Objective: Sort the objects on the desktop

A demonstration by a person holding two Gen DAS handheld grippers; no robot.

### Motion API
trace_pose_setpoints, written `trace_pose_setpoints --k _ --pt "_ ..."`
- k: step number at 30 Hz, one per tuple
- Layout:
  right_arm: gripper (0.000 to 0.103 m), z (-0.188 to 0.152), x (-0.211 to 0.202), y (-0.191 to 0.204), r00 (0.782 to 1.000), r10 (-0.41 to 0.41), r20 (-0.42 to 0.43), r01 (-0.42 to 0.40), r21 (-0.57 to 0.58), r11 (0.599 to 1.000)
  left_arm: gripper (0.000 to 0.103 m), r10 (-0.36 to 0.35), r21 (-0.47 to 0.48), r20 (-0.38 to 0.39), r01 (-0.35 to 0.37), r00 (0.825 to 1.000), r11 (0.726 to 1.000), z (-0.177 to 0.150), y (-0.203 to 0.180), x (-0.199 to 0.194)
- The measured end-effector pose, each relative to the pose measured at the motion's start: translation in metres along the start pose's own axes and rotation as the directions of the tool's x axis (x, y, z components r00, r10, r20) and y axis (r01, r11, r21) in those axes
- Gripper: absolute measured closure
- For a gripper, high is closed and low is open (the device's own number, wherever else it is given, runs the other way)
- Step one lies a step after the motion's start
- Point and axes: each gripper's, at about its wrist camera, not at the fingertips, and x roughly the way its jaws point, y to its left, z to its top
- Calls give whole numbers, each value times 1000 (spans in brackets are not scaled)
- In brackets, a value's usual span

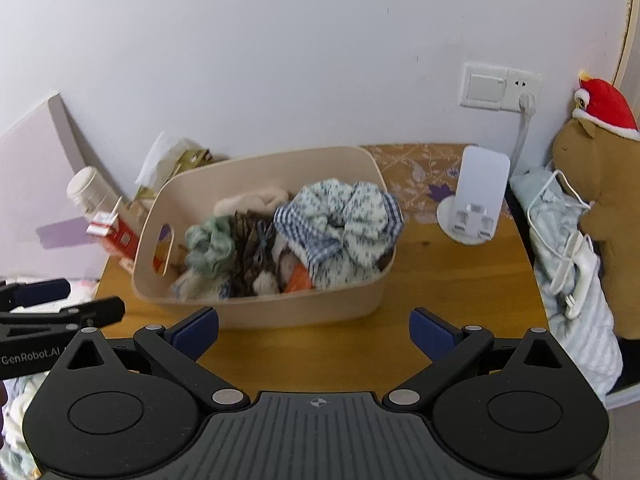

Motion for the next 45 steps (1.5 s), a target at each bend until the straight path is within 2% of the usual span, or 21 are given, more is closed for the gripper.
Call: trace_pose_setpoints --k 12,26,33,36,41,45 --pt "0 -51 -47 -4 995 92 -31 -94 -40 995 27 25 -61 4 -25 1000 998 -47 -18 -58" --pt "0 -100 -140 -16 992 111 55 -103 -126 987 25 62 -41 66 -60 996 997 -100 -47 -150" --pt "0 -126 -175 -37 989 130 64 -123 -104 987 25 61 -50 69 -58 996 997 -121 -57 -183" --pt "0 -136 -188 -50 985 164 56 -159 -84 984 25 64 -48 51 -62 997 997 -133 -63 -192" --pt "0 -154 -213 -62 990 114 84 -106 -99 989 25 60 -56 38 -57 997 997 -153 -71 -206" --pt "0 -167 -231 -72 988 110 108 -102 -83 991 25 33 -74 42 -29 999 997 -164 -73 -220"
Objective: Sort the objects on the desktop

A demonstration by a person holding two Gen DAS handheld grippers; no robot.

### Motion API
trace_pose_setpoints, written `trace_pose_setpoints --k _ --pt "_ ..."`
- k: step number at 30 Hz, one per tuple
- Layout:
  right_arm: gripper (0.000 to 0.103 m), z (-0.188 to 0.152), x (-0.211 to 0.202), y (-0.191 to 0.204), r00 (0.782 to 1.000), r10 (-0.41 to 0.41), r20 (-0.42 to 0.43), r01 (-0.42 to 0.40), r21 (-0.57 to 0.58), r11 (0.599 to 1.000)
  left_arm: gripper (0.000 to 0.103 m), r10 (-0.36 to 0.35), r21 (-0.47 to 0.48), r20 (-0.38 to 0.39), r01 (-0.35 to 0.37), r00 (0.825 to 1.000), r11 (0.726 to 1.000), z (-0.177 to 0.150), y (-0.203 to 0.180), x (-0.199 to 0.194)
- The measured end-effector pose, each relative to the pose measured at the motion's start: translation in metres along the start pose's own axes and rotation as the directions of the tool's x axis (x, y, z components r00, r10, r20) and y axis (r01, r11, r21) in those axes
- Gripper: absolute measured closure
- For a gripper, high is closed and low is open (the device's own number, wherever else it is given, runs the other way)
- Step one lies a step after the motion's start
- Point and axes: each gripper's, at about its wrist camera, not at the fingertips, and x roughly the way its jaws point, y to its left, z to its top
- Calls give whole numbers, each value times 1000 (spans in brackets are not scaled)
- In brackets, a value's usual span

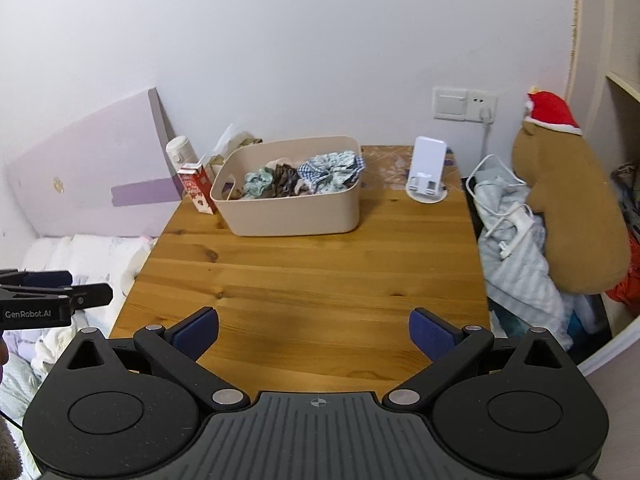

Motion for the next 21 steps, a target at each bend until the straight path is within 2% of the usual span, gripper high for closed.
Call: trace_pose_setpoints --k 7,21 --pt "0 -10 -14 3 1000 -16 -23 16 -33 999 25 -12 -26 34 13 999 1000 -5 -1 -21" --pt "0 -10 8 5 998 7 -66 -6 15 1000 25 6 -40 -42 -8 999 999 -6 22 -1"
